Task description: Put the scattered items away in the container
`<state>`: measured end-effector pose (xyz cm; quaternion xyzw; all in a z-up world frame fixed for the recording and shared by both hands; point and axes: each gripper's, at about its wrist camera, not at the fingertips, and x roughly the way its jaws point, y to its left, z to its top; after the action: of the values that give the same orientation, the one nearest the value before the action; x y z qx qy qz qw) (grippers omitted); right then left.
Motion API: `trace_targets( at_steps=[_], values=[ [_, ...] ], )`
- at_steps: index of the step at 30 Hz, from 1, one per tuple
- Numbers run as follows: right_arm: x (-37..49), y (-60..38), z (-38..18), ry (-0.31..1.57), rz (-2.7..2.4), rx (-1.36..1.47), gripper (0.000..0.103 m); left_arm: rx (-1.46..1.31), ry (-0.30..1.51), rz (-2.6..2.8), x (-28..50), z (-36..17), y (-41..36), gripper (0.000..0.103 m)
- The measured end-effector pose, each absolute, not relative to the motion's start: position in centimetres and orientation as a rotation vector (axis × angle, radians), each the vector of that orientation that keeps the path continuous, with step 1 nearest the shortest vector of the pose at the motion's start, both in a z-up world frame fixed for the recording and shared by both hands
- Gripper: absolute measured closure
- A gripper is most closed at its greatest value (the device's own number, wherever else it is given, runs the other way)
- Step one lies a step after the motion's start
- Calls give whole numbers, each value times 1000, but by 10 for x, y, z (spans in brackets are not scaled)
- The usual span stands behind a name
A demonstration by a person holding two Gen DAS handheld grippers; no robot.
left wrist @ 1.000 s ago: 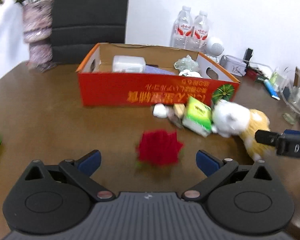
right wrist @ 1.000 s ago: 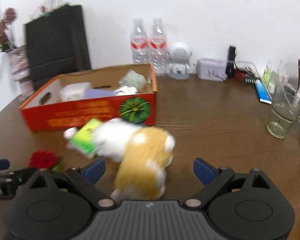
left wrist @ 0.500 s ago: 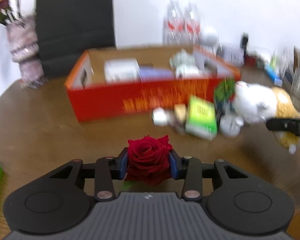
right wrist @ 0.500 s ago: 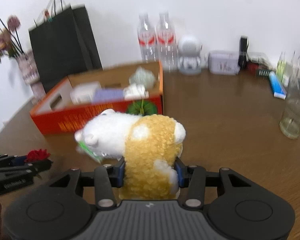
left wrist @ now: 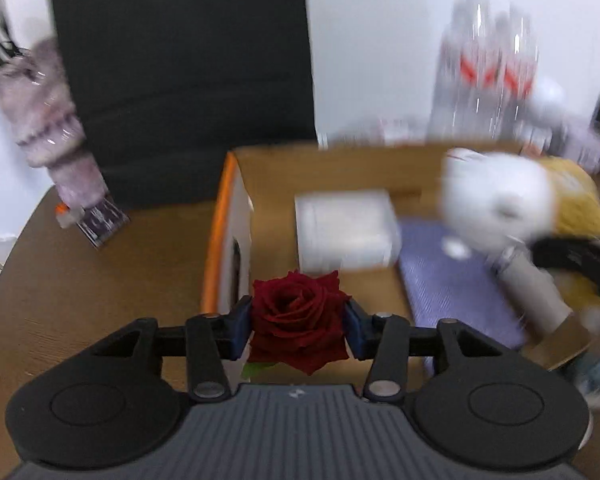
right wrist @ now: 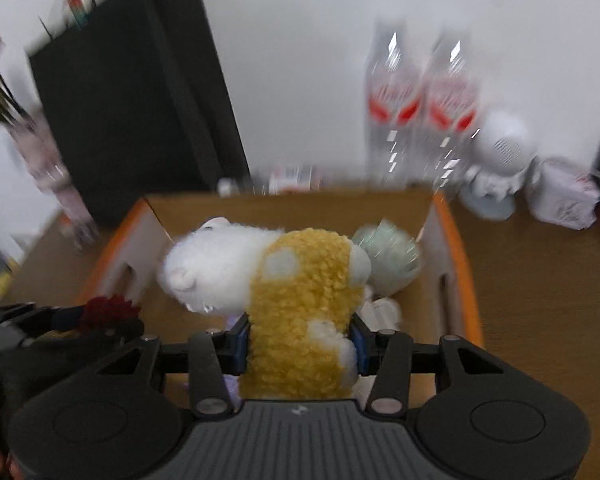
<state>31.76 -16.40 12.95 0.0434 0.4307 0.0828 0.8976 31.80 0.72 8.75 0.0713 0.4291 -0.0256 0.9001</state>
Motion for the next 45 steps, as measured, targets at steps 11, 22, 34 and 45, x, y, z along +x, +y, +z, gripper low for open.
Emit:
trace_targets(
  at_steps=[11,22,34,45],
  values=[
    [344,-101,86,1020,275,120,55,-44,712,-64,286,145,68,0],
    [332,-112,109,1102,293,220,20,-84,786,5,282,133,79,0],
    [252,-192,170,1020,89,71,24,-13,948,-25,241,131,25,0],
    [56,-203,85,713,130,72,10,-46,625,-78,20,64,18,0]
  ],
)
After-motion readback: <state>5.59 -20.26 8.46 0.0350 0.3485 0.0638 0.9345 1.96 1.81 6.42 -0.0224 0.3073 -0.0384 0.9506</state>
